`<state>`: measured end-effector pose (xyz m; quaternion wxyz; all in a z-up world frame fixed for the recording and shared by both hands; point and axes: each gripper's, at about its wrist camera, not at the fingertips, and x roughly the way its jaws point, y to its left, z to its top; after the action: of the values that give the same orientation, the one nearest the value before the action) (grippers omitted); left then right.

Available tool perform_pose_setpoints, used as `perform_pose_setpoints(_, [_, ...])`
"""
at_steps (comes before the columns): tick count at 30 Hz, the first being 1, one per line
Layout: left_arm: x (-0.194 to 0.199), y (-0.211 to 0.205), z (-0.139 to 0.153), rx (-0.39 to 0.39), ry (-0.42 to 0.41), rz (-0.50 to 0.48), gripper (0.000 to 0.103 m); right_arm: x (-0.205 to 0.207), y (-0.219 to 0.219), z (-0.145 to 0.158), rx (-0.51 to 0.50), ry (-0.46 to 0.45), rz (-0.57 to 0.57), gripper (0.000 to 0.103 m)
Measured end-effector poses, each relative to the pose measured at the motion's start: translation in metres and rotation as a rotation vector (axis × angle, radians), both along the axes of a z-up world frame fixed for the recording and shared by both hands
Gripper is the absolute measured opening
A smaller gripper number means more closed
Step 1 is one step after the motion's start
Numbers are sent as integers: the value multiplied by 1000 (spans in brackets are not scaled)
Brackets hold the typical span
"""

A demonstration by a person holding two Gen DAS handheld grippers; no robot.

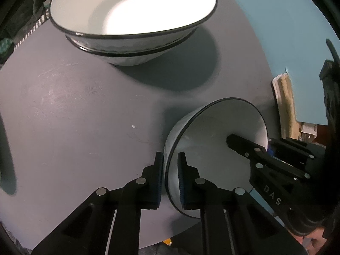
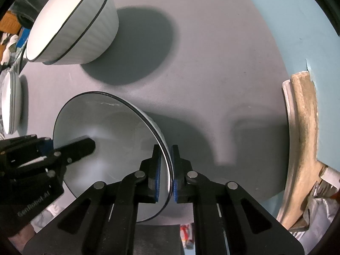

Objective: Organize plates and bowls

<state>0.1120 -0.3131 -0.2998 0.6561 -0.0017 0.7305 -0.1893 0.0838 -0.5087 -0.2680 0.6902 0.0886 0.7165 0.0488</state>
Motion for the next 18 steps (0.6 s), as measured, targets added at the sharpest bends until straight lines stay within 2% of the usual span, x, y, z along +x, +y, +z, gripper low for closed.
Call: perform_pose_setpoints(18, [10,-11,-1,21,7,3,12,11,-1,4,4,21,8,6])
